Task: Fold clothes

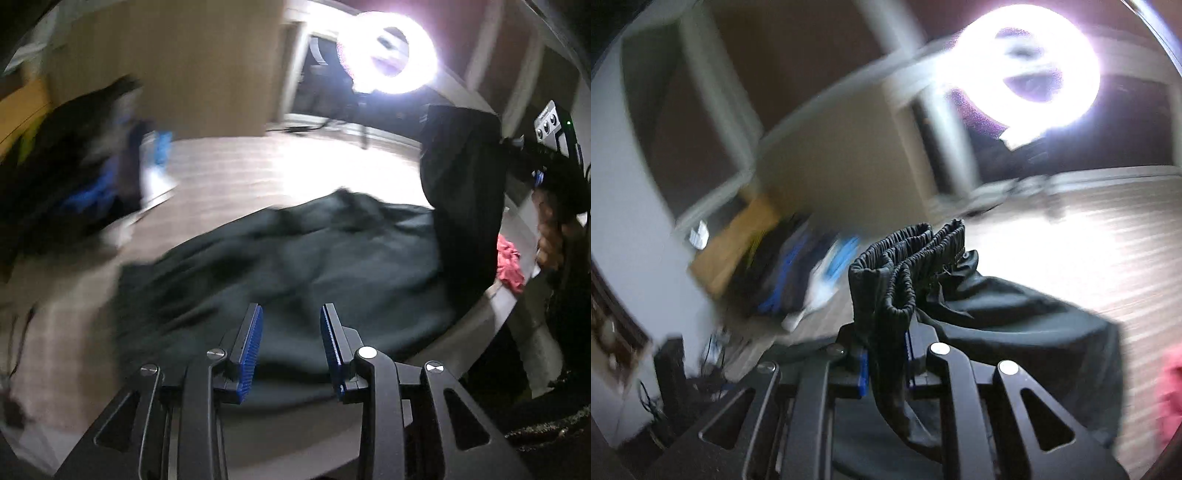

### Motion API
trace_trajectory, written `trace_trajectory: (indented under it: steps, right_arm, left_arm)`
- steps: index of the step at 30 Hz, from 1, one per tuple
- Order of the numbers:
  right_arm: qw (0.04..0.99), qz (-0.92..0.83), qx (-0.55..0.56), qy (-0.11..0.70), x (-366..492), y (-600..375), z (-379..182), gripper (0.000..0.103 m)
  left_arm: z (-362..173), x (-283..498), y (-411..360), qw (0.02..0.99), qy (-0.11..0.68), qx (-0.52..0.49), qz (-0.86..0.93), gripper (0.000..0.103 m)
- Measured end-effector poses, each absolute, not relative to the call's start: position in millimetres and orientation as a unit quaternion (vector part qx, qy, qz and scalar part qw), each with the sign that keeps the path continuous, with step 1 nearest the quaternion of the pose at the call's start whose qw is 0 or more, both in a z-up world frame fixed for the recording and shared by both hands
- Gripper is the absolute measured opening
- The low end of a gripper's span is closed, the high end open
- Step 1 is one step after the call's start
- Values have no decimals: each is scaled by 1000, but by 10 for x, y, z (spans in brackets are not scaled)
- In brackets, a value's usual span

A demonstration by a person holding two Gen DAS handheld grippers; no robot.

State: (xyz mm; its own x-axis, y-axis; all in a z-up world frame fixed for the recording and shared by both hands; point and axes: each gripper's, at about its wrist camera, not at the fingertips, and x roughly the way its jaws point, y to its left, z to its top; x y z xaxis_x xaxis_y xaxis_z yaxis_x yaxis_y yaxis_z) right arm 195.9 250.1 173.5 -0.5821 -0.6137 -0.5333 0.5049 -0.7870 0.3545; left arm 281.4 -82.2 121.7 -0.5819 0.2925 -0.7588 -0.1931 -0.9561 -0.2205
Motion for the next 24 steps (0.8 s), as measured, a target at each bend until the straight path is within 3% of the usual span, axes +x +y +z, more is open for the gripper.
trace_trajectory:
  steps: [10, 16, 18, 20, 21, 24]
  right_arm:
    - [327, -867, 360, 110, 2616, 471, 591, 13]
    - [330, -857, 364, 156, 2711, 179, 502, 14]
    - [345, -843, 373, 175, 2760, 90, 449, 20]
    - [369, -830, 376, 183, 2831, 25, 419, 49]
    - [377, -829, 369, 183, 2890, 33, 442, 55]
    - [388, -837, 345, 174, 3058, 166, 582, 63]
  left_arm:
    - [983, 3057, -1604, 143, -70, -442, 883, 31]
    - [1060, 3031, -1670, 165, -67, -429, 886, 31]
    - [1096, 3008, -1678, 169, -66, -423, 888, 31]
    - [1146, 2987, -1682, 170, -67, -415, 891, 31]
    - [1166, 2966, -1681, 171, -67, -411, 893, 31]
    - [1231, 2889, -1666, 176, -72, -401, 896, 31]
